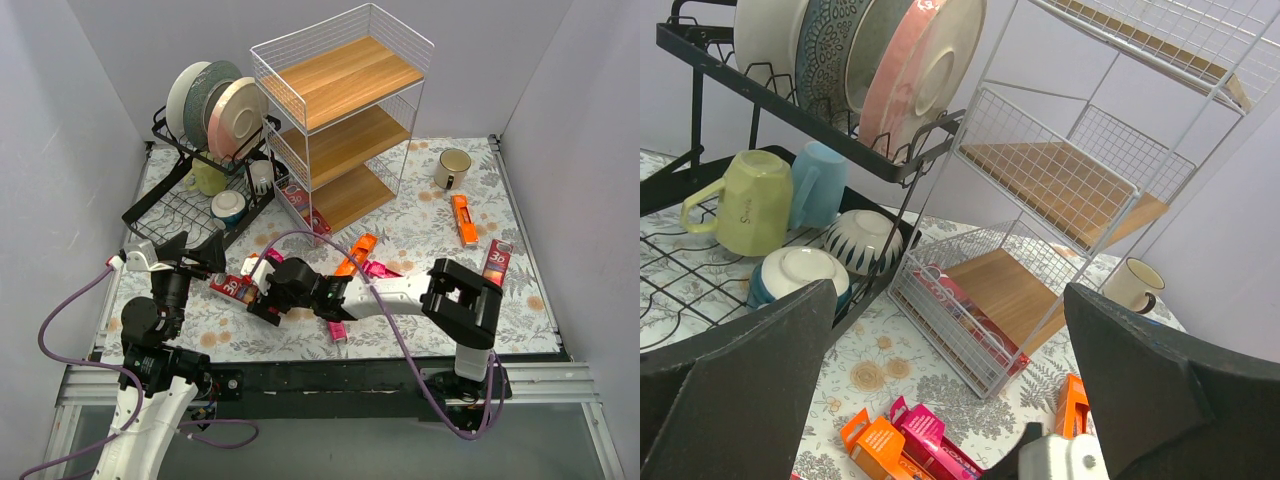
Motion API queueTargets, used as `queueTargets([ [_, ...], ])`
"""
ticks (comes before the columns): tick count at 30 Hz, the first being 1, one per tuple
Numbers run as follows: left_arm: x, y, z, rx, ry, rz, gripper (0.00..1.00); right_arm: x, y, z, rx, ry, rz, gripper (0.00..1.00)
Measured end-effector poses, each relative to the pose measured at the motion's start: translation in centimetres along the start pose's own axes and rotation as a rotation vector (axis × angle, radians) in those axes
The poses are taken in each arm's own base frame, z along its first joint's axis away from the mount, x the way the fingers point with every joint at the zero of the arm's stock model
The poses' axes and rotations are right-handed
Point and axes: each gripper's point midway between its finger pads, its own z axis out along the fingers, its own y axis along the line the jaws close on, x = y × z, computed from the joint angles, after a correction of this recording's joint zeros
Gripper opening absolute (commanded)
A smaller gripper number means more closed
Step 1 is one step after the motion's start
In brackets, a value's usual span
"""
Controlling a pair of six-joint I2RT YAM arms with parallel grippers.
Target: Place and organize the toothpastes onto the shelf
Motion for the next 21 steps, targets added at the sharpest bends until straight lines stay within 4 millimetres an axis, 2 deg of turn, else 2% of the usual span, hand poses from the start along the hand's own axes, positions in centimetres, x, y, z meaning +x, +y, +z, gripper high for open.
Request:
queueTargets([
  [3,0.0,0.0,0.0,0.000,0.000,0.000,0.98,-0.2,0.5,1.3,-0.025,-0.006,-0.008,0.87],
  [9,0.0,0.0,0.0,0.000,0.000,0.000,0.98,1.8,1.2,3.0,-0.055,0.038,-0.021,0.84],
  [16,-0.2,0.0,-0.1,-0.001,-0.007,-0.001,0.98,3.1,1.5,2.8,-0.063,0.074,-0.021,0.78],
  [21,-0.3,0.0,-0.1,0.001,-0.010,-0.001,0.98,4.7,2.6,1.6,-0.064,0.108,-0.030,0.75],
])
